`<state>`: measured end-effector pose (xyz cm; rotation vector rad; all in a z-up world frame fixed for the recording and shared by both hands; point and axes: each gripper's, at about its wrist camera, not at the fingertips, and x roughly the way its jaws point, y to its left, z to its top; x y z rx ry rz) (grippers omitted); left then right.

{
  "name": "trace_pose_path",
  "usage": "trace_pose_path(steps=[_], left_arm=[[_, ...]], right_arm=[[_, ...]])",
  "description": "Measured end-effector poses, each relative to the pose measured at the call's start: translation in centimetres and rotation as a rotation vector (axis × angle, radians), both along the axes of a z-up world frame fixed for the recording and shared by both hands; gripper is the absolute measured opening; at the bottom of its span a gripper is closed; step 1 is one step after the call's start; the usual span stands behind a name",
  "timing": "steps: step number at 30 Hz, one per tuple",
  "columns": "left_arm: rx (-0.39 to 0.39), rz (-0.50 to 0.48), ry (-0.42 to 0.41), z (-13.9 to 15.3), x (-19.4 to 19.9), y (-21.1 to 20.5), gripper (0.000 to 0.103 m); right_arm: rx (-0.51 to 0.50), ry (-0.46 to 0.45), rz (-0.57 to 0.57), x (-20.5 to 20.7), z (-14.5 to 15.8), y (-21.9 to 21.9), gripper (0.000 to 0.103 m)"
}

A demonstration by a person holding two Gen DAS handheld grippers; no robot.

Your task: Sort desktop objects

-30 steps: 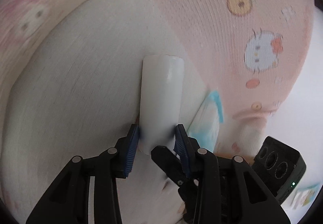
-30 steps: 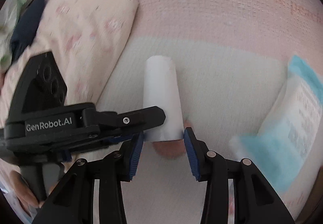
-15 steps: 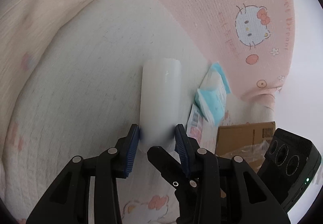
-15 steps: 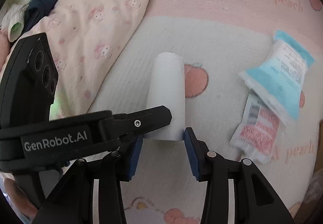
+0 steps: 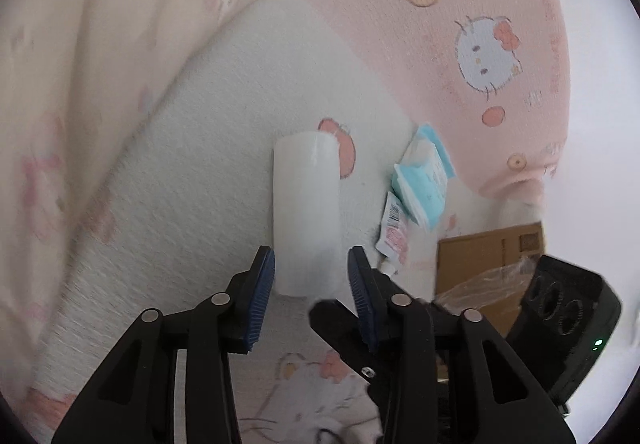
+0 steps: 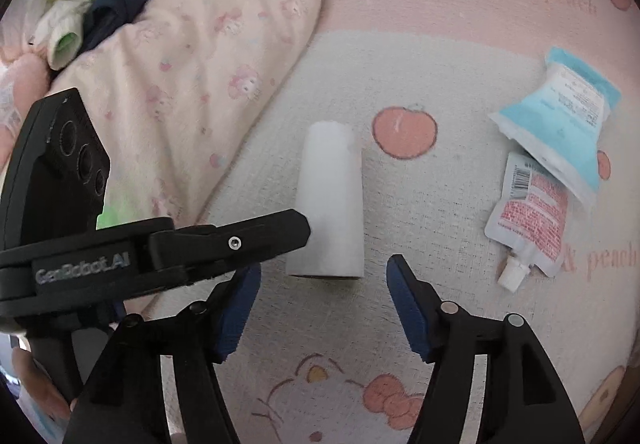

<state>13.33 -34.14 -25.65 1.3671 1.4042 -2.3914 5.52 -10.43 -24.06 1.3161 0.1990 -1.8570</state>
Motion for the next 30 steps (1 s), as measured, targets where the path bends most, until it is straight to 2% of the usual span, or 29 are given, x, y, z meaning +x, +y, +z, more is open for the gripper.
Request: trace_pose_path(steps=[1,3,8,11,14,17,19,20,21,22,23,30], left_arm=[[-0.027,-0.011,0.004,0.4,-0.1,-0.1,0.048],[-0.033,-0.013,0.012,0.6,-0.4,-0.5,0.050],[0.078,-0.035,0.016,-0.7,-2.0,-1.6,0.056],[0.062,-0.031,0.004,-1.1,-2.8,-1.7,0.056],[0.079,-0.031,0.003,-1.6,-3.4,-1.9,0.056],[0.081,-0.019,-0.022,-2.2,-3.8,-2.1,0.056],[0.123,-0.013,-0.017,-2.8,-3.9,-2.4,0.055],[0.159,-0.014,-0.015,-3.3,-4.0,-2.5,0.054],[0.172,-0.009,-0.015,-3.5,-4.0,-2.6,0.049],[0.174,-0.001,-0.024,-3.7,-3.9,-2.6,0.045],[0.168,0.004,-0.028,-3.9,-3.8,-2.4,0.045],[0.129,0.002,0.002,-3.0,-3.3,-2.0,0.044]], right_arm=[[-0.018,0.005,0.007,0.1,0.2,0.0,0.066],[-0.023,0.015,0.003,0.0,0.4,-0.2,0.068],[-0.023,0.005,-0.032,-0.2,0.0,0.2,0.068],[-0.019,-0.012,-0.060,-0.8,-0.7,-0.6,0.068],[0.007,-0.028,-0.091,-1.8,-1.4,-1.5,0.068],[-0.031,-0.087,-0.129,-2.8,-1.9,-1.0,0.068],[-0.051,-0.138,-0.154,-3.3,-2.5,-0.8,0.067],[-0.049,-0.158,-0.161,-3.4,-2.8,-0.8,0.061],[-0.046,-0.179,-0.160,-3.6,-3.1,-0.8,0.049],[-0.045,-0.197,-0.156,-3.6,-3.4,-0.9,0.046],[-0.059,-0.214,-0.154,-3.6,-3.5,-0.8,0.043],[-0.043,-0.204,-0.123,-2.9,-3.8,-1.7,0.042]])
